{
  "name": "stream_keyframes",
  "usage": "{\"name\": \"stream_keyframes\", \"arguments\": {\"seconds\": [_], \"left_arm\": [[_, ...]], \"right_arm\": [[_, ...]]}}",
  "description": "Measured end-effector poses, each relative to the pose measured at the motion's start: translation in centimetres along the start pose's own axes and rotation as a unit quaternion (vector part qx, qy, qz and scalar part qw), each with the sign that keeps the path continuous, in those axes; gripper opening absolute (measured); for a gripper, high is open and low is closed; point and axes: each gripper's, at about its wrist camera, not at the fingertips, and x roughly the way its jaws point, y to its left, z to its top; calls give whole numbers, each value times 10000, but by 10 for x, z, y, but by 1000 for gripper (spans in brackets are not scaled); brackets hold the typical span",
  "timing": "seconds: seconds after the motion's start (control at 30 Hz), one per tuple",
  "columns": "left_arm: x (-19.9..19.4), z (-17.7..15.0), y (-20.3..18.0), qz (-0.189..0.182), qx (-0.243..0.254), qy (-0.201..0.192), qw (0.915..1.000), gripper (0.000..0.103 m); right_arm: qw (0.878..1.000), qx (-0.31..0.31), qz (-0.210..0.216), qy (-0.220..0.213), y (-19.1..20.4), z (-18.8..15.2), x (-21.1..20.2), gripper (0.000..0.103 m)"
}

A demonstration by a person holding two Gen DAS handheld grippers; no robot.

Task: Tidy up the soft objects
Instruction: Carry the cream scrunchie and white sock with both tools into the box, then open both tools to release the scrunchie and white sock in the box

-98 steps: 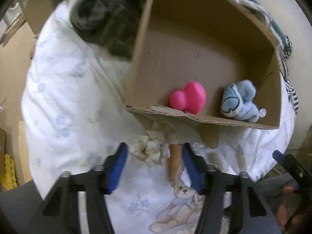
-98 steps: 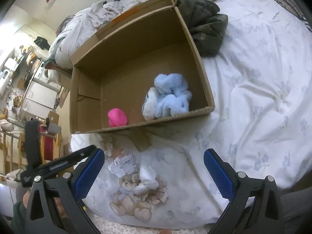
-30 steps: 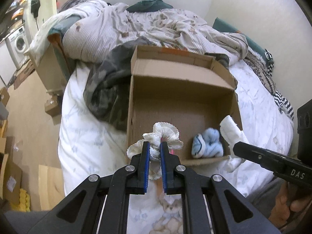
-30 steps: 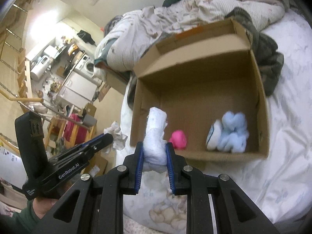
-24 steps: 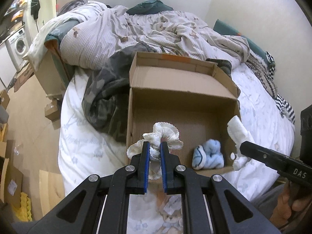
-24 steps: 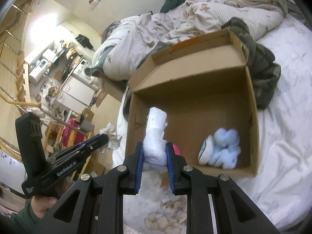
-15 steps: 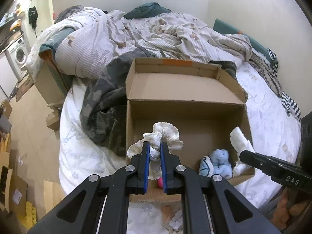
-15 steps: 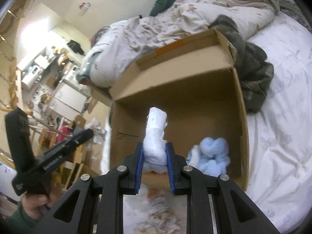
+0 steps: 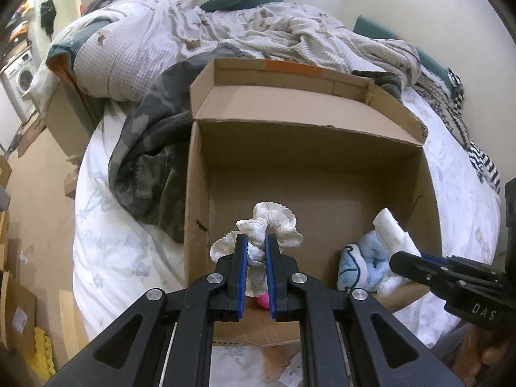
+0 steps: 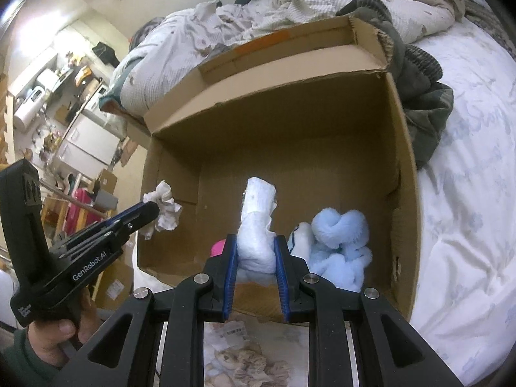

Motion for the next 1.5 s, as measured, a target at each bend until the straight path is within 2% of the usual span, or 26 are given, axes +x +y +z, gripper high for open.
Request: {"name": "stream_keyframes", "arguments": {"seconds": [0.23,0.57,1.13,1.33,1.4,1.47,1.5], "left_arm": [[10,-2,1,-16,-84,202,9998,10],[15,-6,-6,25,94,262,9996,10],[15,-7,-4,32,22,300,9995,12],[15,-6,-5,-26,-27,346,9994,22],[13,-5,-5,-35,-8,320,9995,31],[9,-3,-5,45,-27,216,9998,56],[7,-3,-5,85,-42,144,9999,61]], "right_arm": [[9999,22,-93,143,-1,2,10,24],[9990,248,-275,232,-13,4,15,24],[9988,286,-310,245,-11,4,17,24],[9987,328,-317,239,-14,5,18,24],[9987,365,-269,228,-15,6,18,24],[9988,397,-203,211,-17,7,18,24],[9988,403,-185,193,-17,7,18,24]]}}
